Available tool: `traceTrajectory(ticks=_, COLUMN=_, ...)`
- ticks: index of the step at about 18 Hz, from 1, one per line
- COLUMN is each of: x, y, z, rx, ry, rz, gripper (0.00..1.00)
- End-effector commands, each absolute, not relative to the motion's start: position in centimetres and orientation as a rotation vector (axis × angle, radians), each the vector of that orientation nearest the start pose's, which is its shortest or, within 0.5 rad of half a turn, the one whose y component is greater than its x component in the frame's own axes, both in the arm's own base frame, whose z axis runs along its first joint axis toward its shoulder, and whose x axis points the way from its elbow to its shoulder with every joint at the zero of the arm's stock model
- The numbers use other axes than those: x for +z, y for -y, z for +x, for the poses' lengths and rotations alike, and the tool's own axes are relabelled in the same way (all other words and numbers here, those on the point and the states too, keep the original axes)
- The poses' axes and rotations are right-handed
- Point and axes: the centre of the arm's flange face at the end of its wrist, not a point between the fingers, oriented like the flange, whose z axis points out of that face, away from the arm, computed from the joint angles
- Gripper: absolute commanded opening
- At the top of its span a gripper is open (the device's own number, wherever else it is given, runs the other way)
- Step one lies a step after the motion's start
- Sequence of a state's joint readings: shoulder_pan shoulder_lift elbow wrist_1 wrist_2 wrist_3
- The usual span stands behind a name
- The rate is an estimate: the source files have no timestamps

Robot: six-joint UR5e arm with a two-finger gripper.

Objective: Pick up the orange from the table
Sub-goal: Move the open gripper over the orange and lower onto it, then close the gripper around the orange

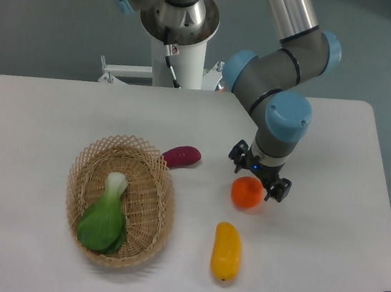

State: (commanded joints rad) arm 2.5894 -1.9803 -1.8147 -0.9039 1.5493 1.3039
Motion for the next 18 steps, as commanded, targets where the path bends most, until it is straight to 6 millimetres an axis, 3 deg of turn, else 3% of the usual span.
traceTrajectory(ticks=2, x=20.4, y=-42.8, z=-42.0, rx=0.044, ry=-0.467, rz=-3.079, gripper=1.0)
traceTrajectory(ticks=7, x=19.8, y=-42.9, z=-42.2, rx=0.05, ry=-0.466, rz=-3.077, gripper=1.0)
traceTrajectory(ticks=8, x=19.7, y=-42.9, z=-42.2, rx=0.055, ry=-0.466, rz=-3.075, gripper=0.97)
traceTrajectory(ticks=9, x=19.3, y=-42.8, z=-42.1, rx=0.048, ry=-0.471, rz=-3.077, gripper=0.84)
traceTrajectory(ticks=12, x=19.3, y=-42.8, z=-42.1, rx=0.05, ry=-0.483, rz=-3.078, gripper=0.73)
traceTrajectory(ticks=18, x=21.4, y=-43.4, z=-43.1, rx=0.109, ry=-0.481, rz=-3.056, gripper=0.7)
